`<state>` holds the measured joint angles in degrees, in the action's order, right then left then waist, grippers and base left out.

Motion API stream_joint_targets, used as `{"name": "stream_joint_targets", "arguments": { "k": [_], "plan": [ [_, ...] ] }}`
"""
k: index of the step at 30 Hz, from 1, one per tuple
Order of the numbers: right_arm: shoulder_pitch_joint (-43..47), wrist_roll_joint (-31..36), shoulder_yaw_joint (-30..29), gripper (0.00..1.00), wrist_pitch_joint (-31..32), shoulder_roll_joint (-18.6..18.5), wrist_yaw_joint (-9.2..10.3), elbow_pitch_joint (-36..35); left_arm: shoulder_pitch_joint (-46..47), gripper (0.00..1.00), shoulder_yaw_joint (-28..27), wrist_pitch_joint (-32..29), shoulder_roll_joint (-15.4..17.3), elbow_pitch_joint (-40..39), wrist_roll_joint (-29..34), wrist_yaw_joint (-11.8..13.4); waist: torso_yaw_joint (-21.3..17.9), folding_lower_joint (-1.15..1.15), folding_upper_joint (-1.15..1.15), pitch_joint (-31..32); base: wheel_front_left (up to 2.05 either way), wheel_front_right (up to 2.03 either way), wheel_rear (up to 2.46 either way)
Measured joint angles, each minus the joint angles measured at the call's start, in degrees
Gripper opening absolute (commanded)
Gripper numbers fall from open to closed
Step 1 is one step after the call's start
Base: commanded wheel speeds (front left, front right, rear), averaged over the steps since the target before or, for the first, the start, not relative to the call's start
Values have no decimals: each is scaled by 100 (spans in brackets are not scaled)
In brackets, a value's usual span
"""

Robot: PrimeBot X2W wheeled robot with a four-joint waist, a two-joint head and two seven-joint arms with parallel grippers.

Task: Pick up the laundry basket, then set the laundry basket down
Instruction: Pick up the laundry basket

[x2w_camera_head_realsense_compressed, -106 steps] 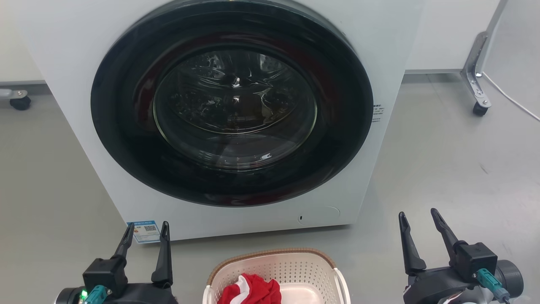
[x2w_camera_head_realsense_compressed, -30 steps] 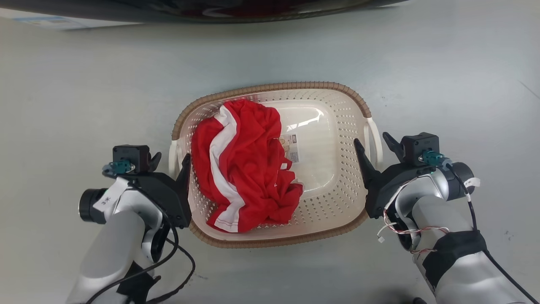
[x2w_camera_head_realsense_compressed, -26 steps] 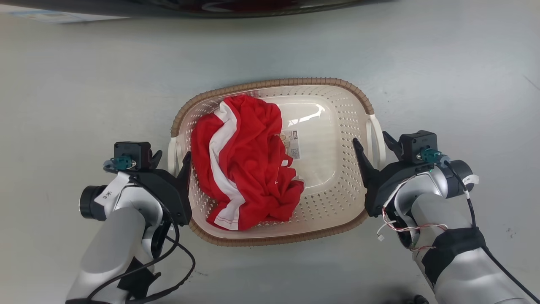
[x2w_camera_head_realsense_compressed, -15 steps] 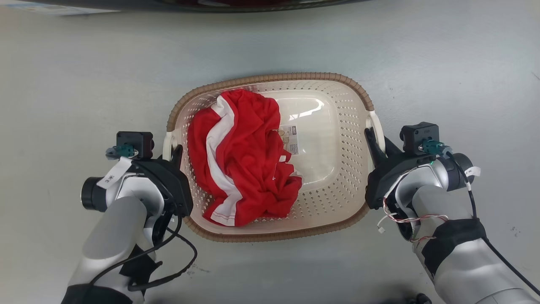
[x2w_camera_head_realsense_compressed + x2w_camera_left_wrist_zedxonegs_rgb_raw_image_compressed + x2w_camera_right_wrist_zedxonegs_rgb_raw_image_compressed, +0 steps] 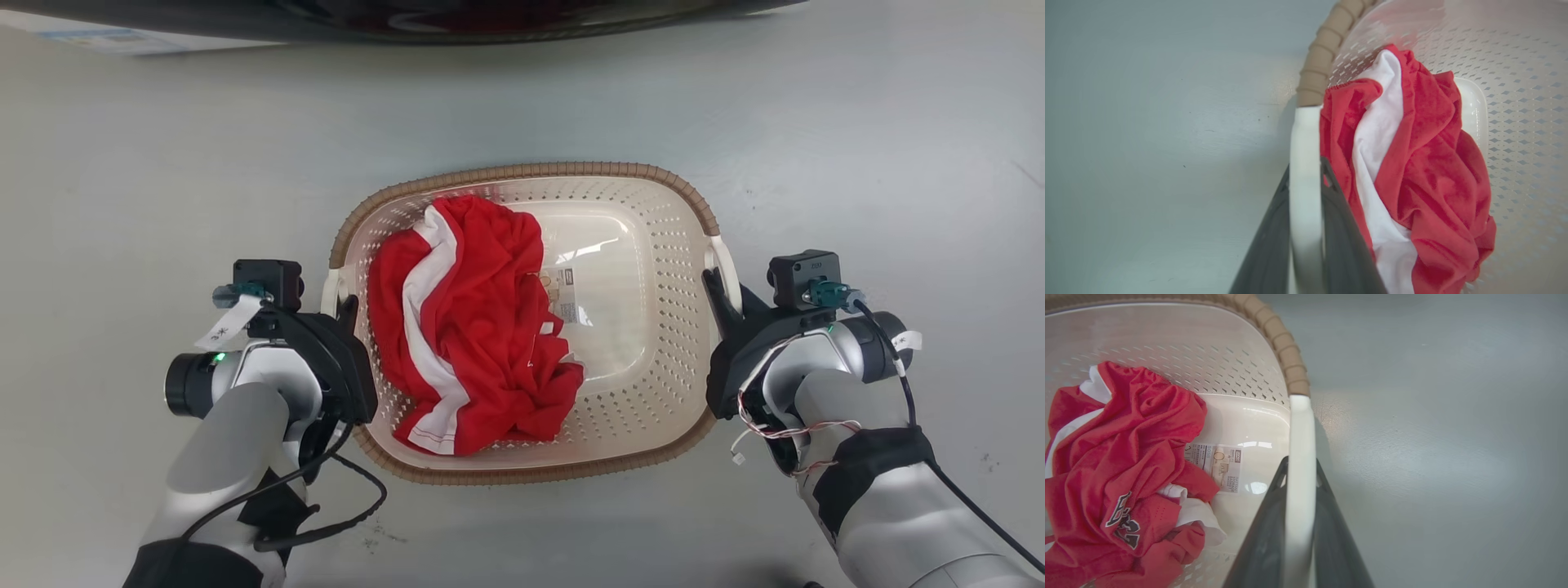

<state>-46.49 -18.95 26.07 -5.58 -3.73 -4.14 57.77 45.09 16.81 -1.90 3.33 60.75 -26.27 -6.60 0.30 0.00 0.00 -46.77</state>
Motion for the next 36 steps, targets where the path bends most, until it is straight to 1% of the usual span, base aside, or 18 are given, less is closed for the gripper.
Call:
{"name": "stream_joint_targets", "arguments": {
  "k": [11, 18, 25, 28, 36],
  "plan": [
    [-113, -275, -13, 0, 328, 48, -140, 573, 178, 0, 63, -327, -100, 434, -248, -55, -47, 0, 0, 546, 0, 0, 0],
    [-121, -394, 4, 0, 681, 97, -227, 893, 181, 0, 86, -705, -144, 710, -490, -98, -84, 0, 0, 1065, 0, 0, 0],
    [-108, -660, 97, 0, 1002, 100, -253, 975, 180, 0, 186, -1083, -149, 812, -630, -98, -114, 0, -1, 1551, 0, 0, 0],
    [-93, -758, 129, 0, 1152, 102, -292, 1024, 174, 0, 210, -1258, -153, 865, -689, -98, -122, 0, 0, 1765, 0, 0, 0],
    [30, -996, 235, 0, 1485, 109, -296, 1105, 118, 0, 244, -1717, -162, 947, -954, -98, -122, 0, -1, 2270, 0, 0, 0]
  ]
}}
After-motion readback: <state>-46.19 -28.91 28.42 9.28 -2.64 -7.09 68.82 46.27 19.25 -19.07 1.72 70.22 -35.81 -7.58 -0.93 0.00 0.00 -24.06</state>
